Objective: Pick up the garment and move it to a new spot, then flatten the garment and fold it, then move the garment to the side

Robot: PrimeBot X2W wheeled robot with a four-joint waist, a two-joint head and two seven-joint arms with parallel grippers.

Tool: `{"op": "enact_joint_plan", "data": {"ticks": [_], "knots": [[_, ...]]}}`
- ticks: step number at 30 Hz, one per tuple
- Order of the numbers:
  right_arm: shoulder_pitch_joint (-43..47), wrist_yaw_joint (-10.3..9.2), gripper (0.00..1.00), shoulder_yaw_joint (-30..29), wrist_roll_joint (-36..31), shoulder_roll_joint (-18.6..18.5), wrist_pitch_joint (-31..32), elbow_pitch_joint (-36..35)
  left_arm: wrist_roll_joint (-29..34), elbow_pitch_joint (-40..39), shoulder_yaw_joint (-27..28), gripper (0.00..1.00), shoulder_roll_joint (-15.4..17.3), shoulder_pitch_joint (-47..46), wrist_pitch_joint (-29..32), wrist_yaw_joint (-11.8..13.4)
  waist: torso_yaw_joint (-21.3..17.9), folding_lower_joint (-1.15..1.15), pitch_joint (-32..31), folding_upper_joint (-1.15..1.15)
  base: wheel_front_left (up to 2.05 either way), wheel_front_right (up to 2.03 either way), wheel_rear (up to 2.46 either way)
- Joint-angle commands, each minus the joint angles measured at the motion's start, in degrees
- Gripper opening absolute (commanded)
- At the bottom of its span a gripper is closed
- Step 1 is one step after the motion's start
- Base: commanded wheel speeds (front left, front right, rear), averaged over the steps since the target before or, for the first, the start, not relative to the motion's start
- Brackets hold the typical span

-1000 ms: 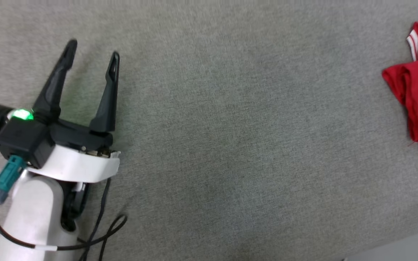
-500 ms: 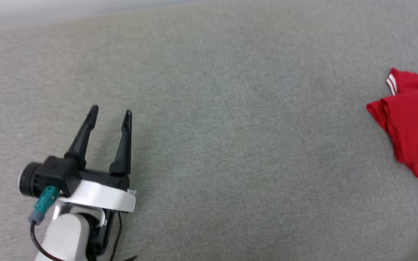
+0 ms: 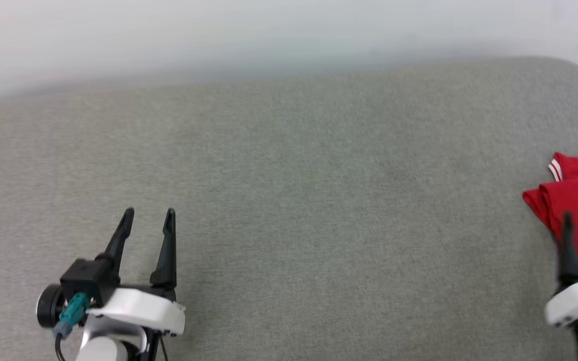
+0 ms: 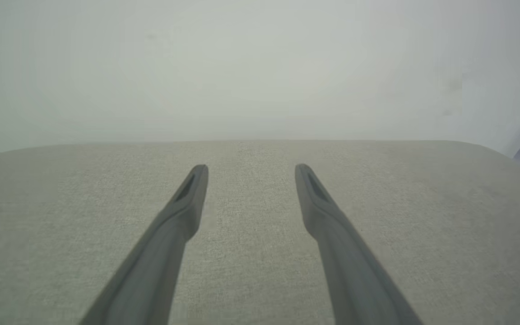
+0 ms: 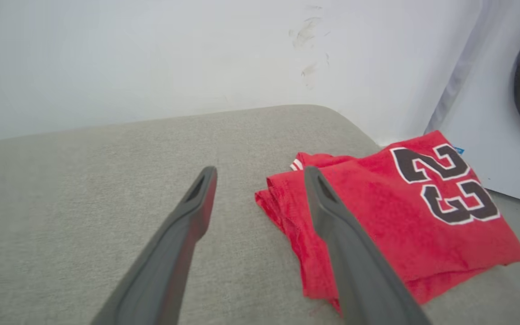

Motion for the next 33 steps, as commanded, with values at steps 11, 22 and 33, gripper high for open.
{"op": "enact_joint_plan", "data": {"ticks": [11, 22, 33], "knots": [[11.89, -0.05, 1.0, 12.06, -0.92, 5.29, 5.61, -17.86, 0.15, 2.82, 2.54, 1.0, -0.96, 5.27, -0.32, 0.98, 4.56, 0.01, -6.42, 0.0, 0.0, 0.0, 0.0], [19.16, -0.05, 1.0, 14.43, 1.18, 5.45, 8.81, -26.58, 1.11, 3.48, 2.83, 1.0, -1.57, 7.93, -0.33, 0.47, 5.65, 0.01, -9.57, 0.0, 0.0, 0.0, 0.0], [20.76, -0.05, 1.0, 14.64, 0.83, 5.47, 10.42, -29.31, 2.16, 4.21, 2.3, 1.0, -1.9, 8.68, -0.34, 0.05, 5.82, 0.01, -10.05, 0.0, 0.0, 0.0, 0.0]]}}
